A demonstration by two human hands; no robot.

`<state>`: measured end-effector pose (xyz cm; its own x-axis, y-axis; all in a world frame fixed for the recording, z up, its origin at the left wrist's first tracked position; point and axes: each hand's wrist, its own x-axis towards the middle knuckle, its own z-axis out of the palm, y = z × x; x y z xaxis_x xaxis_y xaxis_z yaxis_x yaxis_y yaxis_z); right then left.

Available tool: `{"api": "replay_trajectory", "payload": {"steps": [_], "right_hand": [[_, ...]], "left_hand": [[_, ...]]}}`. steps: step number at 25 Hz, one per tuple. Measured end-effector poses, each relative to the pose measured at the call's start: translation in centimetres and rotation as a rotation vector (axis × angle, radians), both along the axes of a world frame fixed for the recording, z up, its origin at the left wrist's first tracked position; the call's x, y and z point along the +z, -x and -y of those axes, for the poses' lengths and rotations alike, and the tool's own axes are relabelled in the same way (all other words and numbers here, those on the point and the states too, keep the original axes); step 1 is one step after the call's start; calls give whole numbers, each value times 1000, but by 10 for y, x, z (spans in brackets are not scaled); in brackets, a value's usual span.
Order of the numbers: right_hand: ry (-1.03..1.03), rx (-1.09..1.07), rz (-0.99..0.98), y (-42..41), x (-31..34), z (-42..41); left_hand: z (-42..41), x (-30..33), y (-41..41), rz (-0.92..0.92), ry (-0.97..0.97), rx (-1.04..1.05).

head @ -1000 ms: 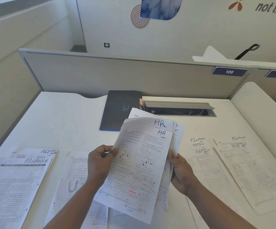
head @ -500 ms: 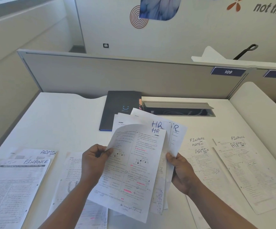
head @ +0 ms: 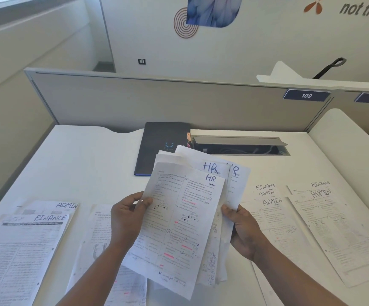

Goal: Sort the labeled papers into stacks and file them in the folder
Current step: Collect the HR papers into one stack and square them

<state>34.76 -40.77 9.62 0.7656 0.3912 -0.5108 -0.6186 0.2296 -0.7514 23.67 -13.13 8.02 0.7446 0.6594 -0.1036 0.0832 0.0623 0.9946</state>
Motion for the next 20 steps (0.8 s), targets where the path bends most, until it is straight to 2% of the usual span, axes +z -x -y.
{"api": "replay_trajectory", "payload": {"steps": [3, 7, 20], "right_hand": [[-13, -9, -13, 0, -2, -1], [-2, -36, -18, -1, -5, 1], [87, -111, 133, -6, 1, -2]], "left_hand": [[-3, -1, -3, -58, -54, -57], [-13, -1, -2, -86, -30, -143], [-26, -16, -2, -78, 112, -176]]}}
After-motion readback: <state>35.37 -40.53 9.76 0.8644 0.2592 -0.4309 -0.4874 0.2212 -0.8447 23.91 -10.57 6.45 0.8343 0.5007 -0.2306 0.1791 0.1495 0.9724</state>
